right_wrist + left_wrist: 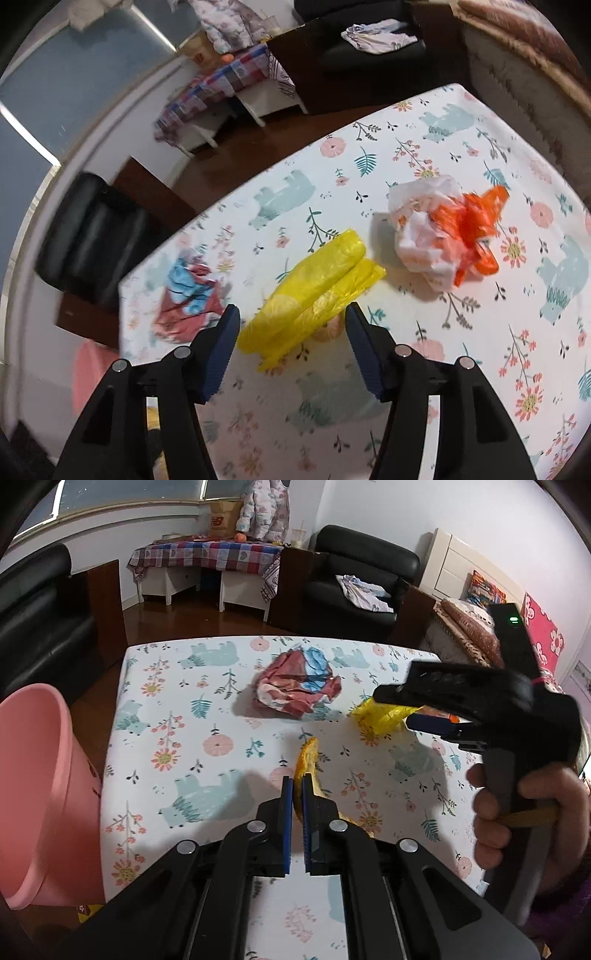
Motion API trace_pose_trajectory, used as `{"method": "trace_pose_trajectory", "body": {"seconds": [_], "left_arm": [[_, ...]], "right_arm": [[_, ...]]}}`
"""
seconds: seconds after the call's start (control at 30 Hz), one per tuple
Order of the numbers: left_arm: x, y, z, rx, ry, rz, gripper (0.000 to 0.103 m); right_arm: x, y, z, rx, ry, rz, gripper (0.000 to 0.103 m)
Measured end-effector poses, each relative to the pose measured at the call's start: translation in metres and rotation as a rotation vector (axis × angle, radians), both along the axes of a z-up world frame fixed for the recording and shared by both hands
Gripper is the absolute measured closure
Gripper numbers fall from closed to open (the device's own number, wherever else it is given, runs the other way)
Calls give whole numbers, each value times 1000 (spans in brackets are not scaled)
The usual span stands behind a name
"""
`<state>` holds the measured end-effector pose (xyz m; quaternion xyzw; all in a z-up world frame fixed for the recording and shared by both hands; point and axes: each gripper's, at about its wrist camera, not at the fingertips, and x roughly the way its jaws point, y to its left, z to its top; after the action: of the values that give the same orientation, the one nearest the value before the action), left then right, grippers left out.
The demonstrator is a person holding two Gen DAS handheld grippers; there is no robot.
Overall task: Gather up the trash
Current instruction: 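Grasp the orange peel with the left gripper while the right gripper grasps the yellow bag, then carry the orange peel and yellow bag over the pink bucket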
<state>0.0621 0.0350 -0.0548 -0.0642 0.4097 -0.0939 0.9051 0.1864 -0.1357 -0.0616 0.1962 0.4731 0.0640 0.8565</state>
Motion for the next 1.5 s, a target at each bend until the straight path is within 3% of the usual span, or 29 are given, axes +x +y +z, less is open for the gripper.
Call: {"method": "trace_pose_trajectory", "body": {"seconds": [0.13,0.27,0.47,0.63,0.83,1.23,1.5], "left_arm": [[-3,7,1,-15,-4,10,99],[-7,13,3,-30,-7,22,99],[-14,14,8,-42,-18,28,99],[-18,9,11,-40,-25,24,99],[-25,1,18,-35,-41,26,99],[-42,-8,31,-15,-81,42,99],[-53,-1,44,-10,-126,67,99]], "right_arm": [[3,17,0,-119,-31,28,45],[1,20,-3,-183,-59,35,75],[-12,11,-1,-134,-74,116,92],[-45,13,8,-114,-70,247,93],[-86,22,17,-183,-73,383,93],[-130,32,16,-211,-111,423,92],[-145,41,30,-215,-184,440,92]]}}
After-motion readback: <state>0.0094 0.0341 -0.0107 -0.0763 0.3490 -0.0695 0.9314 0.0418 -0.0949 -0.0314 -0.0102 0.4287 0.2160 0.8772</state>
